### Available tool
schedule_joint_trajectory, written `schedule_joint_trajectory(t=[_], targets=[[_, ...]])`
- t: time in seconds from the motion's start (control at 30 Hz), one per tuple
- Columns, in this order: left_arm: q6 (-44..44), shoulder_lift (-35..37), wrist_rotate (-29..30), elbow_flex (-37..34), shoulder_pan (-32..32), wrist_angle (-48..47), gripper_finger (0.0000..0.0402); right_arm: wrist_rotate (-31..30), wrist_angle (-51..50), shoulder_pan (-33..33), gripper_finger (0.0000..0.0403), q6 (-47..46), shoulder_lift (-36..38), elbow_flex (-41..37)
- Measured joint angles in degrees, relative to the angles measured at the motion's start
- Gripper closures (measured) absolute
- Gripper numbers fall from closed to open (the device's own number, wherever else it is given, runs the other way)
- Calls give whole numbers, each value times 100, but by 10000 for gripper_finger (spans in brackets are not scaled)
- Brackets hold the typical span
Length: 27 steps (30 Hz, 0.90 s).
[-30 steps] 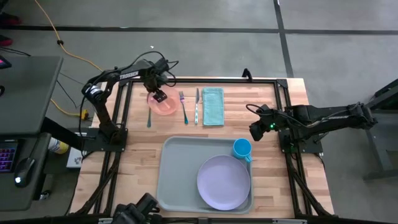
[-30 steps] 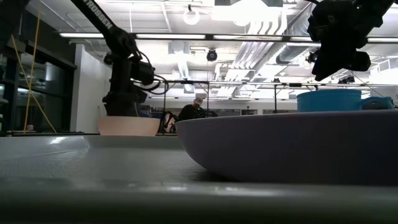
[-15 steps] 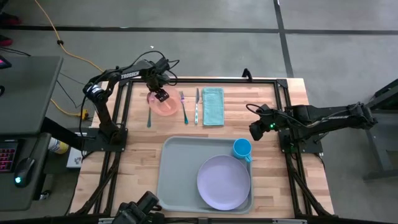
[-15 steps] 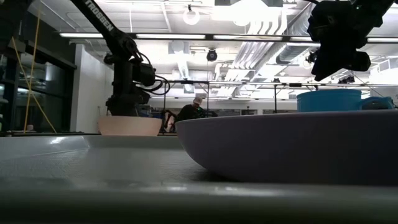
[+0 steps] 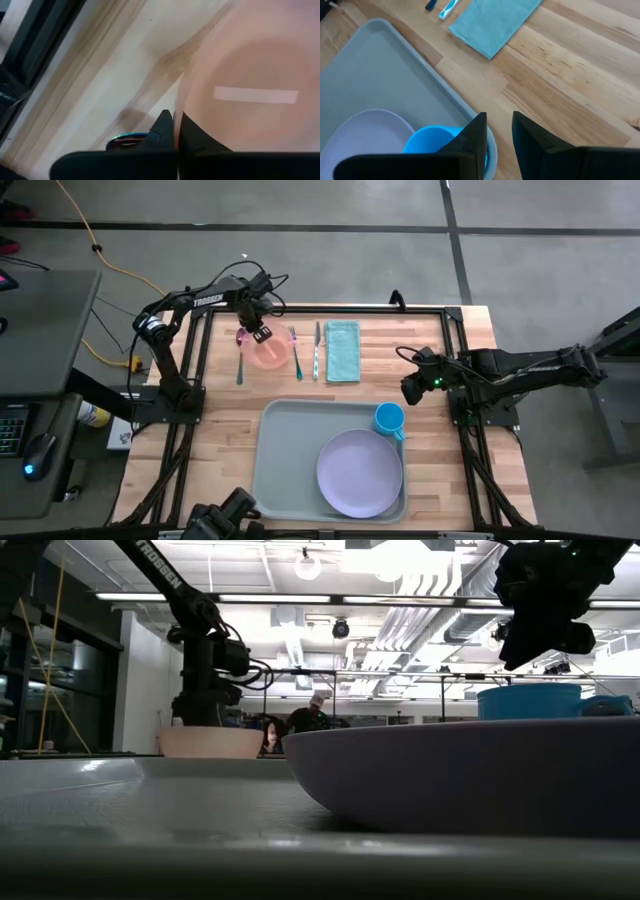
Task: Set up tray
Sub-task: Put the orange bowl on top of the purple plate on the gray tray
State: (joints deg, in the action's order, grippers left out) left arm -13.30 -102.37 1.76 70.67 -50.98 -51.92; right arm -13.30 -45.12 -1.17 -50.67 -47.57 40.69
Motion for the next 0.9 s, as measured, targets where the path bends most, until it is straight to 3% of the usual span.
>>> schedule_joint_trajectory(t=[0.53, 0.9], targets=[[-499, 517, -521, -17, 0, -39, 387, -86, 1, 1, 334, 85, -2, 0], [-597, 1252, -1944, -17, 0, -51, 387, -177, 2, 0, 334, 172, -2, 0]])
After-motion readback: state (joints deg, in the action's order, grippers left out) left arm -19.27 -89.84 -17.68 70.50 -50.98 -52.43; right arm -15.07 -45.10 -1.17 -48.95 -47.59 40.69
